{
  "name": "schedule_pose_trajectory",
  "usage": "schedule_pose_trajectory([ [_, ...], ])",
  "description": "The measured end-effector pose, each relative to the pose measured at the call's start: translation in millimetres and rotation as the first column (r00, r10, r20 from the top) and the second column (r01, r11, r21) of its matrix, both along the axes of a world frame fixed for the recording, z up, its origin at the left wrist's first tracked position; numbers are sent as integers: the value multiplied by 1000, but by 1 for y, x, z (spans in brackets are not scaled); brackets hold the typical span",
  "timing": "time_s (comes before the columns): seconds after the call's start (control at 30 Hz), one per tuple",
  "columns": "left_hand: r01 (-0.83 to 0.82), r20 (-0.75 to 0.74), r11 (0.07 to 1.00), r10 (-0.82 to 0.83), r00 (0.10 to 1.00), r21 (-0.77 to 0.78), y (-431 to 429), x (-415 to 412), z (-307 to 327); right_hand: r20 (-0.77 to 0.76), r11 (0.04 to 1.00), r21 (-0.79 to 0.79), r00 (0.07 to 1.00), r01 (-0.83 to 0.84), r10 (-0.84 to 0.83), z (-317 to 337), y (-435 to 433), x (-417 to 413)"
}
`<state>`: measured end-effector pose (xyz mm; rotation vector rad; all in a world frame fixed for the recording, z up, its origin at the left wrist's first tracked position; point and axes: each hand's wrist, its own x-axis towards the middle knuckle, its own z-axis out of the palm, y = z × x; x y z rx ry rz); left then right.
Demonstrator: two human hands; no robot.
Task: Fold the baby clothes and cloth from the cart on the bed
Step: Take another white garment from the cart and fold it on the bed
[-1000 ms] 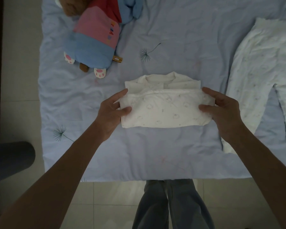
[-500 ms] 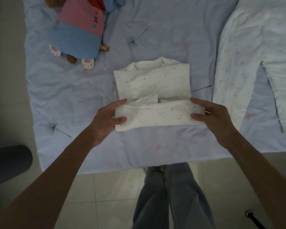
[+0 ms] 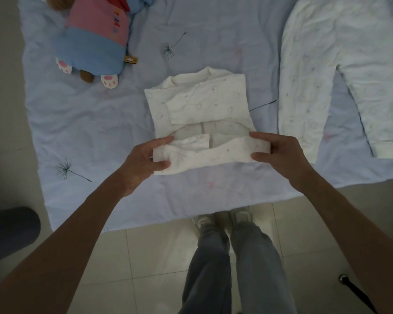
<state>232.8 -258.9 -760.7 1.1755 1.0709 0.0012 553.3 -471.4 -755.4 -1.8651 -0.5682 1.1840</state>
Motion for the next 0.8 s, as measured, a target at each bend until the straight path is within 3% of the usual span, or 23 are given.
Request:
schedule_pose_trajectory([
  [0.3, 73, -51, 993, -69, 996, 97, -34, -15, 1, 118, 981, -44, 974, -188, 192, -16, -28, -1],
  [0.63, -46, -95, 999, 44, 994, -15, -75, -24, 17, -74, 975, -86, 978, -203, 197, -22, -50, -8],
  [0.8, 84, -163, 992, -68, 984, 91, -82, -19, 26, 92, 936, -200, 946, -288, 311, -3, -53, -17],
])
